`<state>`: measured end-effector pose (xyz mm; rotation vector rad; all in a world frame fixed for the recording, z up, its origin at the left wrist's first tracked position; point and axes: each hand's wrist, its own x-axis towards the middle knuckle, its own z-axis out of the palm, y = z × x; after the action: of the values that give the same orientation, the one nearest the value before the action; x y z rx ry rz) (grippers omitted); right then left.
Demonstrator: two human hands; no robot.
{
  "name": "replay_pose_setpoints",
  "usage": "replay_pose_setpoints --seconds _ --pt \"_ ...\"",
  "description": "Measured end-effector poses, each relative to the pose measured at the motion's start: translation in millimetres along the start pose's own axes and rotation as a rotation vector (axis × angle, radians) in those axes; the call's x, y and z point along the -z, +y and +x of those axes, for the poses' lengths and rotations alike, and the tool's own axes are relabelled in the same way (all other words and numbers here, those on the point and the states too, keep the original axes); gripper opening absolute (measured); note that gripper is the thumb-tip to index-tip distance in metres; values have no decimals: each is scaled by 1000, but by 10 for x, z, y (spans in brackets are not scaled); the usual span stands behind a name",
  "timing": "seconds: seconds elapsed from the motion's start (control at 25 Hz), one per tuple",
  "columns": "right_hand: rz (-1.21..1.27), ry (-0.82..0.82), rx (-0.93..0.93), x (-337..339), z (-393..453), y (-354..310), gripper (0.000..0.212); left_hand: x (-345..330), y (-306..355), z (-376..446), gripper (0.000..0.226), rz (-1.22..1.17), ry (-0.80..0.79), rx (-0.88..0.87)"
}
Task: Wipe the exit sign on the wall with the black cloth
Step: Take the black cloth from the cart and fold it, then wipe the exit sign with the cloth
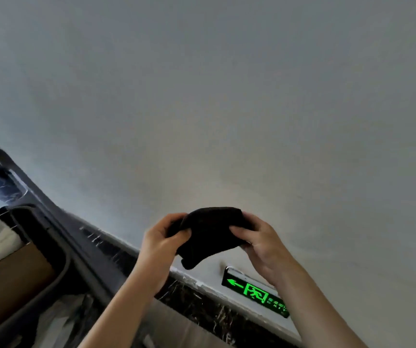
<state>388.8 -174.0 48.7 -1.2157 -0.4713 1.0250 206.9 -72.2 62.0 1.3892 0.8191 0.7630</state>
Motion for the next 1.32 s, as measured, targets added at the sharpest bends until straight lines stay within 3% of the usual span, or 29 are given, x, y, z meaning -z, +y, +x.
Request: replay_pose_setpoints --seconds 0.08,0.2,0.36,0.48,0.64,0.84,1.04,1.2,1.32 --pt "160 129 -27 455 -245 -28 26 -517 57 -45 44 26 -109 -20" --pt "388 193 -82 960 -577 14 20 -1157 49 -117 43 66 -205 -22" --pt "490 191 -126 1407 -838 77 48 -1799 -110 -214 41 83 -321 12" --pt "542 238 -110 1634 -898 147 50 -2054 -328 -179 41 112 -371 35" --pt "543 274 -71 1842 -785 419 49 -2178 -788 -1 38 150 -469 95" --pt "570 534 -102 2088 -325 1191 55 -2177 -1723 193 35 160 -546 171" --pt "580 628 -88 2381 170 2171 49 -2107 -2849 465 33 132 -506 180" --pt "588 714 -25 2548 537 2769 48 -2012 -3569 738 27 244 -539 63" --pt "660 744 62 2750 808 3134 55 -1938 -4005 1058 23 441 -576 -142"
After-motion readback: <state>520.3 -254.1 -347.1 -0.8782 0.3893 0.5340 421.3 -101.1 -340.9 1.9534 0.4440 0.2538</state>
